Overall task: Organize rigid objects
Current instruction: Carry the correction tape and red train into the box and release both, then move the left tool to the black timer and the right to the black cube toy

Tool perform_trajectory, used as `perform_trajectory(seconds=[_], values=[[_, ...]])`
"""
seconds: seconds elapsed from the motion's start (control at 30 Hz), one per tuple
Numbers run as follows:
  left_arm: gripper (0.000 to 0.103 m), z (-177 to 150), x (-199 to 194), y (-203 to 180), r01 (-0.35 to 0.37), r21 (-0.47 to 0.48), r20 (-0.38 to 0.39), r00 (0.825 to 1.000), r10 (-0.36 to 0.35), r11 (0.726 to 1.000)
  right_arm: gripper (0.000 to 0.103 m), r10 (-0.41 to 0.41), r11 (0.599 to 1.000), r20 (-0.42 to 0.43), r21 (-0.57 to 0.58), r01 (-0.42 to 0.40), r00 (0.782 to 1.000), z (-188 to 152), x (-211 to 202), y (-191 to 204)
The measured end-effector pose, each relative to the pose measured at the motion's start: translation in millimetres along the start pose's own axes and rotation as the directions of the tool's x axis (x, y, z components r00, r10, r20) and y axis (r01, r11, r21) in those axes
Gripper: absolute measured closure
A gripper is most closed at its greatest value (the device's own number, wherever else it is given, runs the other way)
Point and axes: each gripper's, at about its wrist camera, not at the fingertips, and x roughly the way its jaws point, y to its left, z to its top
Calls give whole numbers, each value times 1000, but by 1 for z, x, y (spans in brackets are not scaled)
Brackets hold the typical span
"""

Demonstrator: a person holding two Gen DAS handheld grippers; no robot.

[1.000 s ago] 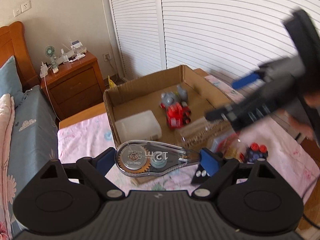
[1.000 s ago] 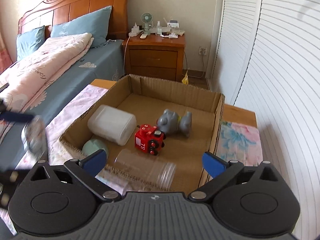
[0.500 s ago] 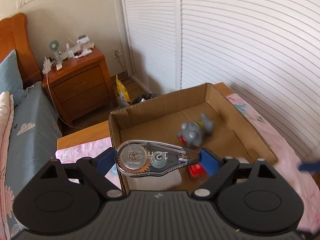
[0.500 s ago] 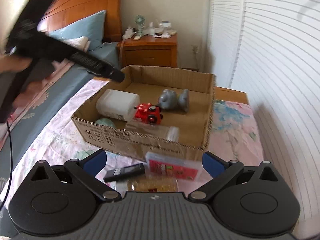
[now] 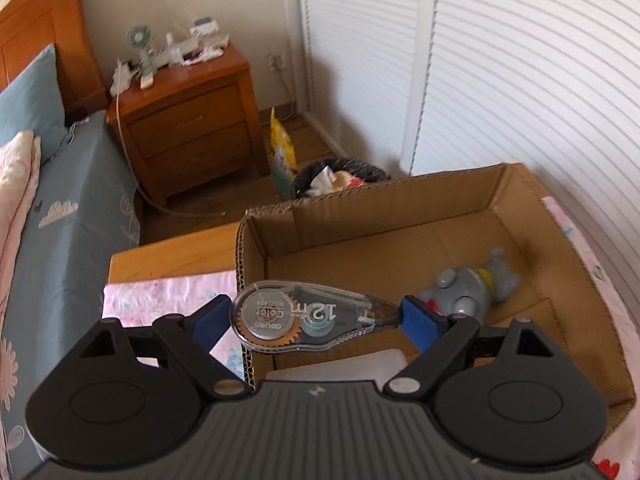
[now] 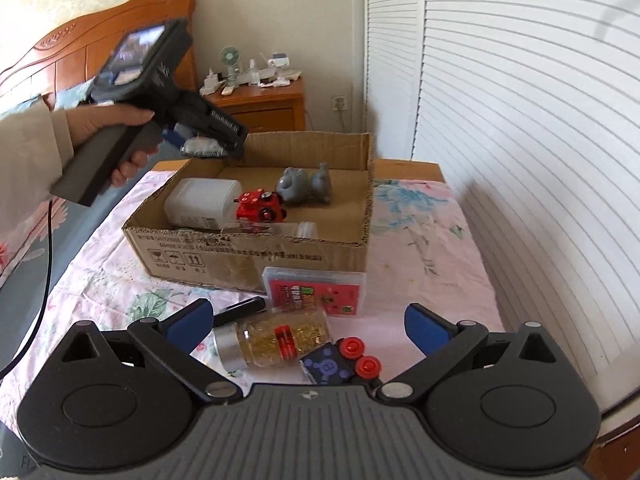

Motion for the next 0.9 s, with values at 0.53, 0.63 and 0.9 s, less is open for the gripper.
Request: perform_trajectory(seconds=[0.53, 0.63, 0.9], values=[[5, -31, -70, -11, 30, 35, 102, 994, -33, 999, 0, -46, 999, 7, 30, 45, 999, -6, 3, -14], [2, -47, -87, -14, 40, 42, 121, 992, -45, 998, 0, -45, 999, 0, 29, 45, 999, -12, 5, -17], [1, -100, -111, -29, 60, 45, 145, 987, -66, 997, 0, -34, 999, -45, 31, 36, 998, -38, 18, -31]])
